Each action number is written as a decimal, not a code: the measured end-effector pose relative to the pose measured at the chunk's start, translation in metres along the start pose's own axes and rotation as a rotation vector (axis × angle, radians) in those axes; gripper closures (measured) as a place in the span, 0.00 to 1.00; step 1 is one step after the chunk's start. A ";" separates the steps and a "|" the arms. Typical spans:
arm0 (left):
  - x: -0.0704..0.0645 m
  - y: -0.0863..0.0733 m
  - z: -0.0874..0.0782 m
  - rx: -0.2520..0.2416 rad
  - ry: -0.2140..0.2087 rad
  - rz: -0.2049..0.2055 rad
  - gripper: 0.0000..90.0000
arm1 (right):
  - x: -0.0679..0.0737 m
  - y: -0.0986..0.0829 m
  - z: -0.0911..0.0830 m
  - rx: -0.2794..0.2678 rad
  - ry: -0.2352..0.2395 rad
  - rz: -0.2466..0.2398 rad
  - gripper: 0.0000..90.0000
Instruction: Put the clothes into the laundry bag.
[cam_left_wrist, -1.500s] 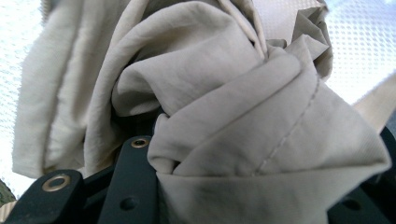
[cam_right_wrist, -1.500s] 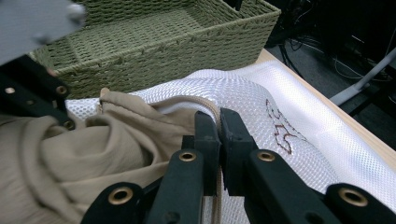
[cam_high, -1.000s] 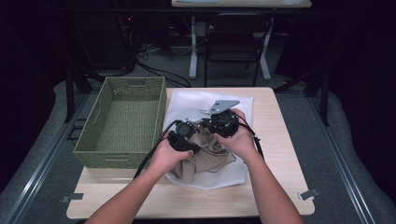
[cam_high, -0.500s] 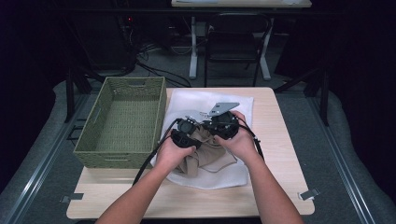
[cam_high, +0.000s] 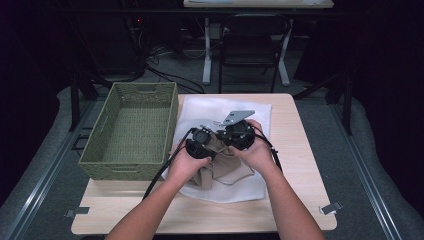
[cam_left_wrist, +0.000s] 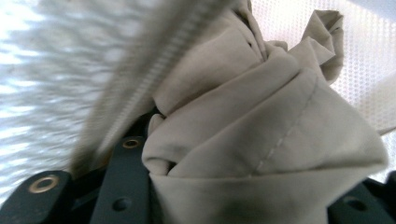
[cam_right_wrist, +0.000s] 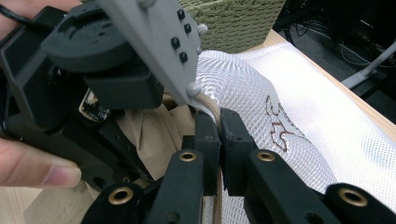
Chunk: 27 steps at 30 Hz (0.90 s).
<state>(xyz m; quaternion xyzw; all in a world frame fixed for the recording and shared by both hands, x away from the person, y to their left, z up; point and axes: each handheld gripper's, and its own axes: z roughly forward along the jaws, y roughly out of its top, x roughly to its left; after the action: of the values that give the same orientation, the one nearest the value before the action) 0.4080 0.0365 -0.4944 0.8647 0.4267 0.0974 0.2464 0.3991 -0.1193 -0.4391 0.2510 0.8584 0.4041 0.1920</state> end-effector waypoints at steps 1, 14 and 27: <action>0.000 0.000 0.000 -0.004 0.001 -0.007 0.62 | 0.000 0.000 0.000 0.001 -0.002 -0.001 0.97; 0.004 -0.001 -0.001 -0.014 -0.054 -0.054 0.42 | 0.001 -0.001 0.002 0.011 -0.002 -0.004 0.97; -0.007 -0.008 -0.021 -0.033 -0.023 0.008 0.37 | 0.000 -0.001 0.001 0.007 -0.006 0.000 0.97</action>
<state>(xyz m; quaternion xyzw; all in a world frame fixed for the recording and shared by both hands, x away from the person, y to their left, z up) 0.3904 0.0422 -0.4804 0.8634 0.4186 0.0953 0.2650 0.4000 -0.1193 -0.4408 0.2531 0.8592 0.4003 0.1936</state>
